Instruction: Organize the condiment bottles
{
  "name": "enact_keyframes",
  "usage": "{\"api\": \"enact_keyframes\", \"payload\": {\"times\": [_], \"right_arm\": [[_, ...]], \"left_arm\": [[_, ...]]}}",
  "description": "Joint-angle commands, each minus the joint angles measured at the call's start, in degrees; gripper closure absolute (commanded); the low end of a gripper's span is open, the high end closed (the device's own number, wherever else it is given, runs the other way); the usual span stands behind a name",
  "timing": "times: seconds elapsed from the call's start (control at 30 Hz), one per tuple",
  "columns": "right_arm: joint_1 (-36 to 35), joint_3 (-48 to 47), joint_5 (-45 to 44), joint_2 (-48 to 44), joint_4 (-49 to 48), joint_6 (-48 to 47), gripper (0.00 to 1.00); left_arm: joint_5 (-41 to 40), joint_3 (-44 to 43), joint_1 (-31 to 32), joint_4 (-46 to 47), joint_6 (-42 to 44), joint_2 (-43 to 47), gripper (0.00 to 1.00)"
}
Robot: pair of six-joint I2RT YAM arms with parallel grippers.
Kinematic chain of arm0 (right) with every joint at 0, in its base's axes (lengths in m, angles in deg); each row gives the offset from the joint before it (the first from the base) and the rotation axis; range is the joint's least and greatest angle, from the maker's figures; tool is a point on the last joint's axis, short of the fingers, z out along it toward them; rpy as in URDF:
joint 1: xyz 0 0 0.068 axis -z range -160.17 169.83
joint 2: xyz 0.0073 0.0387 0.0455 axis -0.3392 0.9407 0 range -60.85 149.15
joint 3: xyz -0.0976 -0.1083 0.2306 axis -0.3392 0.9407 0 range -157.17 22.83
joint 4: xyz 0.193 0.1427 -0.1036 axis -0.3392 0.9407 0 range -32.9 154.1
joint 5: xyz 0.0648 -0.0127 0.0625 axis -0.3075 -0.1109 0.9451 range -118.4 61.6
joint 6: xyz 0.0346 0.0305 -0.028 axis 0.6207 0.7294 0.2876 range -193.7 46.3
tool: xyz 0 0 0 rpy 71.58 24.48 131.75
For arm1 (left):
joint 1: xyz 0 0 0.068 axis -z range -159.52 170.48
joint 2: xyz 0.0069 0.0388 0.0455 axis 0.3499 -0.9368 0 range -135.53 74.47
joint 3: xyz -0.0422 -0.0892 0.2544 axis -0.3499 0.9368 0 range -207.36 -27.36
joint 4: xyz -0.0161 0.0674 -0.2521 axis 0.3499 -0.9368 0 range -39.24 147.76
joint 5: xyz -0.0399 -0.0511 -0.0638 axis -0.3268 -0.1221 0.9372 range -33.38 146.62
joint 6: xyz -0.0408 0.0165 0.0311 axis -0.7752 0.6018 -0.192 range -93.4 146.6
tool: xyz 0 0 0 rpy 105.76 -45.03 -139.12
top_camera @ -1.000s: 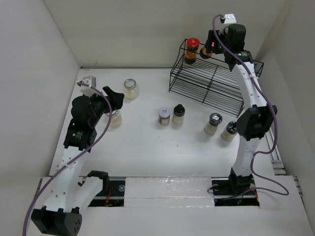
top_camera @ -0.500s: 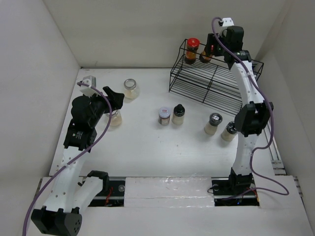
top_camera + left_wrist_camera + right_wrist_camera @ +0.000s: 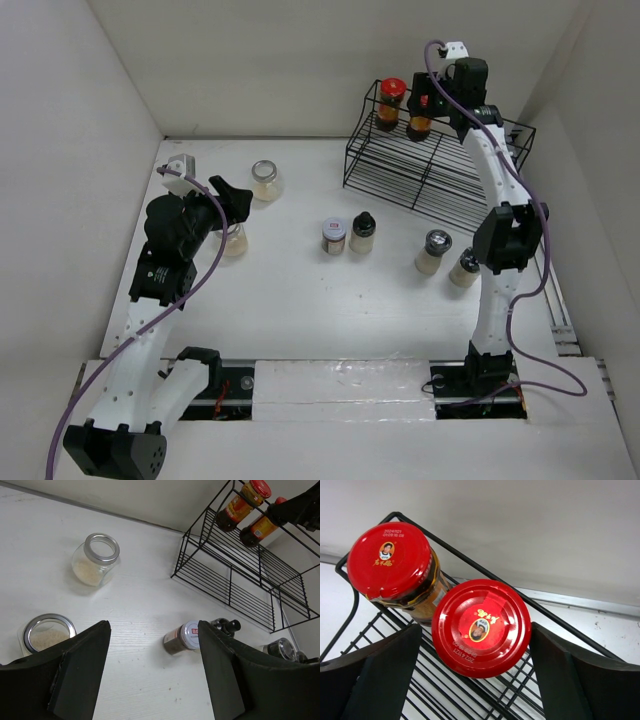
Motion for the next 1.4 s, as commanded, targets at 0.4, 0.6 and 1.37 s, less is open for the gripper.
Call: {"api": "enact_keyframes", "payload": {"times": [0.4, 0.6, 1.37], "right_arm": [[-3.57, 15.01, -6.33, -23.83, -19.98, -0.80, 0.00], [-10.14, 37.39, -7.67, -39.29, -25.93, 0.94, 0.31], [-30.39, 71.90, -21.74, -42.14, -26.84, 7.81, 0.29]], "left_arm": [[0.61, 0.00, -0.27, 2.82, 0.64, 1.76, 0.34], [0.61, 0.00, -0.27, 2.82, 0.64, 2.29, 0.34], [0.61, 0.53, -0.27, 3.34, 0.11, 2.82, 0.38]]}}
